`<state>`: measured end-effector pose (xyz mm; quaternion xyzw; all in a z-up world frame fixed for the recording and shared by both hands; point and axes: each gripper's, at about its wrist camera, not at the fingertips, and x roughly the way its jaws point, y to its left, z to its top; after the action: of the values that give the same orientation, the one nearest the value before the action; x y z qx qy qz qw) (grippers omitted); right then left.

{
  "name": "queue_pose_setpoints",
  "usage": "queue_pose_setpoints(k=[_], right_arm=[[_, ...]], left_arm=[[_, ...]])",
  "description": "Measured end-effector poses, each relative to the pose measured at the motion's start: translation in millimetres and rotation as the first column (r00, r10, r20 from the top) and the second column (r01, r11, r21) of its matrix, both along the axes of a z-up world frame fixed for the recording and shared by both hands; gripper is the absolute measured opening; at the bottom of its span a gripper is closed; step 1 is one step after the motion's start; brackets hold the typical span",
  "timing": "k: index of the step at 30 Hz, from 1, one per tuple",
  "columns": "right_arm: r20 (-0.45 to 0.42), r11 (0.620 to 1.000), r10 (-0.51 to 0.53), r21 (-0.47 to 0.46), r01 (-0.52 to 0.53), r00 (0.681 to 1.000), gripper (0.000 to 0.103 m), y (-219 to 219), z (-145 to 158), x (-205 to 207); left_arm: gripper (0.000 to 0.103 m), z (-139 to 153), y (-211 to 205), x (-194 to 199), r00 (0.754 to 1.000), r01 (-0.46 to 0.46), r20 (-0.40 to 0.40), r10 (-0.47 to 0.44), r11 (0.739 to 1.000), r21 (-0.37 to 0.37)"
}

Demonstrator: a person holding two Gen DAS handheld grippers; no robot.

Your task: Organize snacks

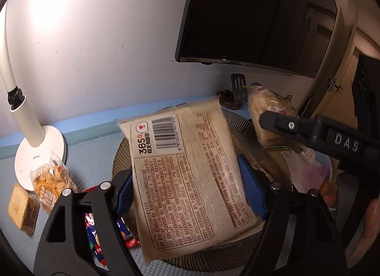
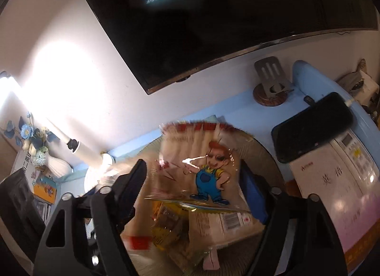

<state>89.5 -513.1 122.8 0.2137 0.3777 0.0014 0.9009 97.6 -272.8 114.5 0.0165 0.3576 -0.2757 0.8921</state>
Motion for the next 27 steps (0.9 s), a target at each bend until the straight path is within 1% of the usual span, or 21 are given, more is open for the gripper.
queue_pose_setpoints(k=[1,2,4,9,12,16,19,22,24,27], right_arm=[[-0.008,1.000,0.000,-0.010,0.000,1.000,0.077,-0.8,0.7,3.8],[-0.009,1.000,-0.002,-0.020,0.002,1.000,0.077,-2.0,1.1,3.2],[-0.007,1.000,0.001,-0.026,-0.001,1.000,0.077,-2.6,0.3,-4.3],[-0.022,1.000,0.016,-0.009,-0.016,1.000,0.077,3.4,-9.7,-31.8],[-0.019,0.998,0.049,-0.024,-0.049,0.999,0.077,23.3,-10.0,-52.7],[0.001,0.990,0.137,-0.042,-0.137,0.991,0.077,66.2,-6.3,-81.7],[0.011,0.974,0.222,-0.054,-0.221,0.975,0.079,105.5,-5.6,-102.1],[0.002,0.940,0.332,-0.084,-0.331,0.943,0.079,153.1,-11.0,-118.7],[-0.021,0.916,0.381,-0.125,-0.380,0.924,0.079,185.8,-20.0,-124.8],[-0.074,0.889,0.422,-0.161,-0.429,0.903,0.079,224.5,-39.8,-126.2]], left_arm=[[0.087,-0.3,-1.8,1.2,1.000,-0.013,0.017,0.013,1.000,0.015],[0.087,-0.2,-0.6,1.3,0.999,-0.019,0.026,0.019,1.000,0.021],[0.087,0.6,7.9,0.9,1.000,-0.019,0.020,0.019,1.000,0.008],[0.088,8.0,58.5,-11.1,0.996,-0.083,0.014,0.083,0.996,-0.039],[0.088,12.4,91.7,-25.4,0.992,-0.128,0.018,0.129,0.990,-0.053],[0.088,15.8,144.5,-48.0,0.979,-0.200,0.027,0.202,0.978,-0.051],[0.089,12.0,186.4,-61.3,0.961,-0.273,0.017,0.274,0.961,-0.044],[0.089,1.9,228.6,-71.9,0.936,-0.352,0.004,0.353,0.935,-0.033],[0.089,-10.0,255.4,-75.7,0.917,-0.400,-0.024,0.399,0.916,-0.023],[0.089,-31.6,284.2,-78.5,0.888,-0.458,-0.040,0.458,0.889,0.023]])
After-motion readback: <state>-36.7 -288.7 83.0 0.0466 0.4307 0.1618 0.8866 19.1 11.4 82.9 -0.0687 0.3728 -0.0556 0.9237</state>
